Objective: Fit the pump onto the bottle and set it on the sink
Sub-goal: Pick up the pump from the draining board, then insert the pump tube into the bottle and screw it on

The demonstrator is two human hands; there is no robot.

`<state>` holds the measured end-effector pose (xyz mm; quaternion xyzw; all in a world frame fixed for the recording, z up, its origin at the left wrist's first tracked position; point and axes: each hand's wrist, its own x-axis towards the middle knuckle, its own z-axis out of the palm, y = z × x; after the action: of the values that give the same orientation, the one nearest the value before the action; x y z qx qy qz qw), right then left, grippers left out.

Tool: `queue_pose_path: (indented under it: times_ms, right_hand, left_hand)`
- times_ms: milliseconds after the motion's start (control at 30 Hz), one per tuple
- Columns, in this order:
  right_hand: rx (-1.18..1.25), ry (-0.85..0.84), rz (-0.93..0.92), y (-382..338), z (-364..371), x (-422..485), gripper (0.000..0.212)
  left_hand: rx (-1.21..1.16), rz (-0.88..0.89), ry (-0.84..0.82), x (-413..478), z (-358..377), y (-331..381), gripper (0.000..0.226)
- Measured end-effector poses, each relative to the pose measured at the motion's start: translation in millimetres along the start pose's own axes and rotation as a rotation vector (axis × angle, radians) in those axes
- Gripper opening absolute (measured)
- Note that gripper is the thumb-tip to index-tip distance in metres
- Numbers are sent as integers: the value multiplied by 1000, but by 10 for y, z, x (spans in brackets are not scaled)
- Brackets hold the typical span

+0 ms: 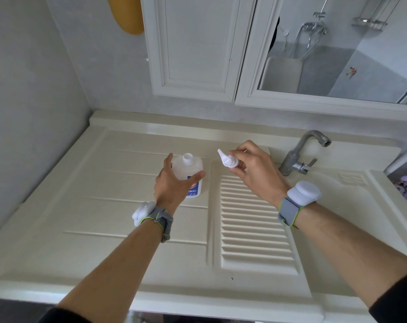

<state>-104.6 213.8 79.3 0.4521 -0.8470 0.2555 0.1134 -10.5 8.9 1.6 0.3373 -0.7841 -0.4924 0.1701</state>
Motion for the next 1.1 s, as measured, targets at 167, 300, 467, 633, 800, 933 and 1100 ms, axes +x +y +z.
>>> queue_pose_path:
  times_ms: [167, 300, 467, 633, 800, 933, 1100]
  right_hand:
    - [45, 41, 31, -64, -21, 54, 17]
    - [109, 78, 66, -112, -39, 106, 22]
    - [158, 125, 95, -201, -44, 204, 27]
    - [181, 166, 137, -269, -31, 311, 28]
    - [211, 195, 163, -346, -30, 430, 18]
    - [226, 218, 191, -368, -30, 500, 19]
    - [265, 249, 187, -429, -46, 618, 23]
  left_hand:
    - [1, 25, -21, 2, -14, -3, 101]
    - [15, 38, -14, 7, -16, -37, 88]
    - [33, 38, -30, 14, -26, -38, 84]
    - [84, 69, -61, -17, -71, -59, 83]
    - [148, 89, -96, -12, -150, -80, 80]
    - [154, 86, -104, -24, -145, -86, 79]
    - [162, 83, -108, 4, -156, -100, 80]
